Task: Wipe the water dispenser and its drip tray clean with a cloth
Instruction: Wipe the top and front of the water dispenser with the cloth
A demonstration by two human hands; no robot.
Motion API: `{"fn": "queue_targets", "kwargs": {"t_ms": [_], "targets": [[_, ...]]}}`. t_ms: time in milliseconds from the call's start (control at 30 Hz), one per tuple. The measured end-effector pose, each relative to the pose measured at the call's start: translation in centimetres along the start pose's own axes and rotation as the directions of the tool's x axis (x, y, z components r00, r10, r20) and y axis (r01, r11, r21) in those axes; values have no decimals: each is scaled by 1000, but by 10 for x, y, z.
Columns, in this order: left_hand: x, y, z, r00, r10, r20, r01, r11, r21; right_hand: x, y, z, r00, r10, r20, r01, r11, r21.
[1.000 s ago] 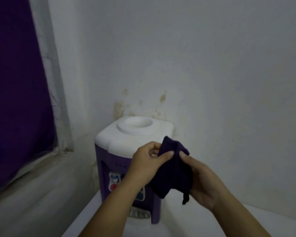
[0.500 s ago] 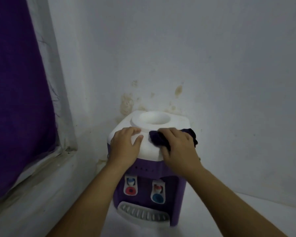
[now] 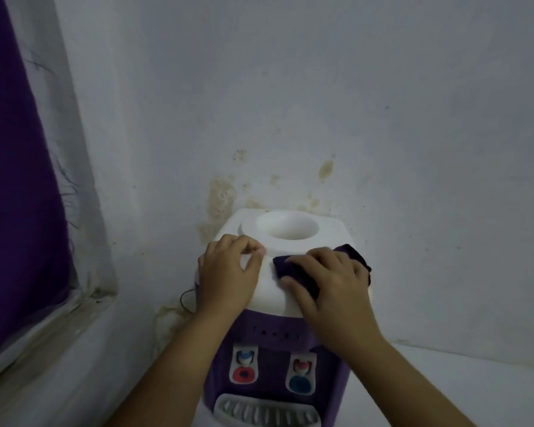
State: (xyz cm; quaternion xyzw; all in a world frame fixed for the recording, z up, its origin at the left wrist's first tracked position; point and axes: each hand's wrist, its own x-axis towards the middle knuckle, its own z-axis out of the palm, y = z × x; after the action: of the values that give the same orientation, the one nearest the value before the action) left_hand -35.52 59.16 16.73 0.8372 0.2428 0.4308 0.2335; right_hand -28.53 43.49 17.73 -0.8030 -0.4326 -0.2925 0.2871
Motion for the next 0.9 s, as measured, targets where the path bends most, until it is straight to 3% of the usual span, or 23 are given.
{"fn": "queue_targets", "kwargs": {"t_ms": [33,100,167,233,267,333,400,433,500,567,600,633,700,767,800,833,900], "targets": [[2,0,1,1000,-2,-1,2,1000,10,-1,3,0,1000,-25,15,25,1000,4],[5,-1,2,1000,-1,-1,1,1000,6,6,22,0,994,110,25,-110,994,4],[6,-3,0,1000,4,9,-4,1000,-3,17,42,-1,912,408,38,-410,906,105],[5,-3,-2,1000,15,26,-15,1000,14,23,44,1,821,567,67,-566,792,228],[7,-2,-2,999,19,39,-20,999,31,21,38,2,841,539,52,-539,826,164],[10,-1,-1,998,24,63,-28,998,54,7,19,1,960,274,-57,-276,961,-32],[14,2,2,995,49,91,-52,998,30,-8,11,0,997,4,-82,-9,997,-72],[16,5,3,992,72,108,-73,997,4,-8,16,-1,997,-48,-67,43,996,-82],[17,14,6,981,120,153,-119,993,-16,5,40,-2,992,112,-62,-115,993,-35],[16,24,11,971,154,182,-162,986,28,21,60,-4,894,449,9,-441,875,199],[16,28,14,970,163,181,-174,984,48,25,62,-2,853,521,33,-513,825,237],[16,31,17,971,164,175,-176,983,56,25,56,-2,868,497,24,-493,853,170],[21,33,20,975,160,155,-170,984,53,15,38,2,975,208,-74,-211,977,-41],[26,31,23,975,165,150,-177,982,67,2,30,3,997,-15,-80,9,997,-76],[29,29,24,973,168,155,-181,981,72,5,36,0,998,-21,-56,17,997,-69],[32,29,24,973,165,161,-178,981,71,12,46,-1,996,75,-42,-77,996,-41],[36,28,24,975,144,166,-157,986,64,32,72,-3,912,409,42,-411,904,120]]}}
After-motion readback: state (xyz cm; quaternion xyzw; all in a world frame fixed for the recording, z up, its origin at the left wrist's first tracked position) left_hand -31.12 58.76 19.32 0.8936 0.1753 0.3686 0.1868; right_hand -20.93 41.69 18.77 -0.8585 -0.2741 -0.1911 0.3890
